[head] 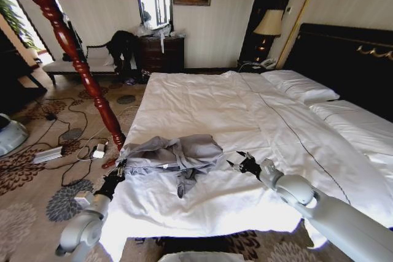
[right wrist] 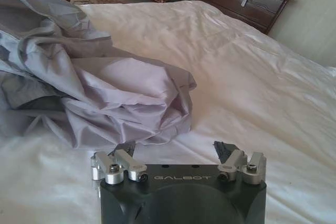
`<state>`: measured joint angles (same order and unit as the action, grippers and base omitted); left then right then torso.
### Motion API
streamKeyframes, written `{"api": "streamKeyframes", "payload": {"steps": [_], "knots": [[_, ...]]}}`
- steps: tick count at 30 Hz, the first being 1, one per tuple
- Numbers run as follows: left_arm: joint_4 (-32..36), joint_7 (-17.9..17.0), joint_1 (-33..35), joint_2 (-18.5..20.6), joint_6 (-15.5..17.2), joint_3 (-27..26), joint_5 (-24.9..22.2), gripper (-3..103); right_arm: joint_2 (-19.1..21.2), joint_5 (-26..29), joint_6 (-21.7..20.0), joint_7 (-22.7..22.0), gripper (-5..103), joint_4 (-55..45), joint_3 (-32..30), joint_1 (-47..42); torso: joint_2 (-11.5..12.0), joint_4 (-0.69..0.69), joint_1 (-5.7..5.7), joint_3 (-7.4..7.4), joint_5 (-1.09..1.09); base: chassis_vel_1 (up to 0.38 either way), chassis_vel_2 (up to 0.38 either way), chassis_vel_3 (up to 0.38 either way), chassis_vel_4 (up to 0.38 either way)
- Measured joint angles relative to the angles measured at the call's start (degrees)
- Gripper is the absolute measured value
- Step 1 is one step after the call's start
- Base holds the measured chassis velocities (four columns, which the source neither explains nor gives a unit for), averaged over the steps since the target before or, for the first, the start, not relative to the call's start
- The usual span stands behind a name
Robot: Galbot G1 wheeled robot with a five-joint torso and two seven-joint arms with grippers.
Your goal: Pick up the clothes from the bed and hang them on the clothes hanger.
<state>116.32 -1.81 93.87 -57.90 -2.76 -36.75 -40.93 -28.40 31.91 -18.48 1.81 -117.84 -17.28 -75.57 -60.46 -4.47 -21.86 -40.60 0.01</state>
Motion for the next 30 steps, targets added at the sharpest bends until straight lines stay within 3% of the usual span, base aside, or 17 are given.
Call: {"api": "streamKeyframes", "payload": {"steps": [2,4,7,9,11,13,23,30], "knots": [[0.25,-0.15,-0.08,-0.11,0.01,0.54,0.44,0,-0.35,1.28,-0.60,-0.69,94,-2.83,-1.24,-1.26,0.00,0.00,-0.01,0.00,0.00,0.000,0.000,0.000,0.000],[0.39,-0.16,-0.07,-0.14,0.01,0.61,0.55,0,-0.50,2.68,-1.24,-1.38,94,-3.90,-1.39,-1.26,0.00,0.00,0.00,0.00,-0.01,0.000,0.000,0.000,0.000],[0.59,-0.26,0.30,-0.32,0.01,0.63,0.90,0,-2.59,14.63,-5.44,-7.29,100,-8.15,1.13,2.22,0.00,0.00,0.00,0.00,-0.02,0.000,0.000,0.000,0.000],[0.60,-0.26,0.38,-0.34,0.01,0.63,0.96,0,-3.01,16.00,-5.82,-8.12,100,-8.33,1.74,2.99,0.00,0.01,0.00,0.00,-0.02,0.000,0.000,0.000,0.000],[0.62,-0.04,1.21,-0.65,-0.16,0.62,1.56,0,-6.78,22.95,-7.47,-12.79,100,-7.73,7.90,10.74,0.00,0.00,0.00,-0.01,-0.01,0.000,0.000,0.000,0.000],[0.65,0.13,1.79,-0.97,-0.33,0.51,1.89,0,-9.73,25.90,-8.34,-14.60,100,-6.26,13.23,17.19,0.00,0.01,0.00,-0.01,-0.02,0.000,0.000,0.000,0.000],[1.36,0.46,3.45,-1.83,-0.60,-0.95,2.07,0,-20.65,27.89,-10.14,-17.81,100,-1.32,31.91,34.66,0.01,0.00,-0.02,-0.01,-0.03,0.000,0.000,0.000,0.000],[1.36,0.58,3.92,-2.27,-0.72,-0.89,2.20,0,-23.38,28.38,-10.80,-17.88,100,0.42,35.77,35.99,0.00,0.01,-0.01,-0.01,-0.02,0.000,0.000,0.000,0.000]]}}
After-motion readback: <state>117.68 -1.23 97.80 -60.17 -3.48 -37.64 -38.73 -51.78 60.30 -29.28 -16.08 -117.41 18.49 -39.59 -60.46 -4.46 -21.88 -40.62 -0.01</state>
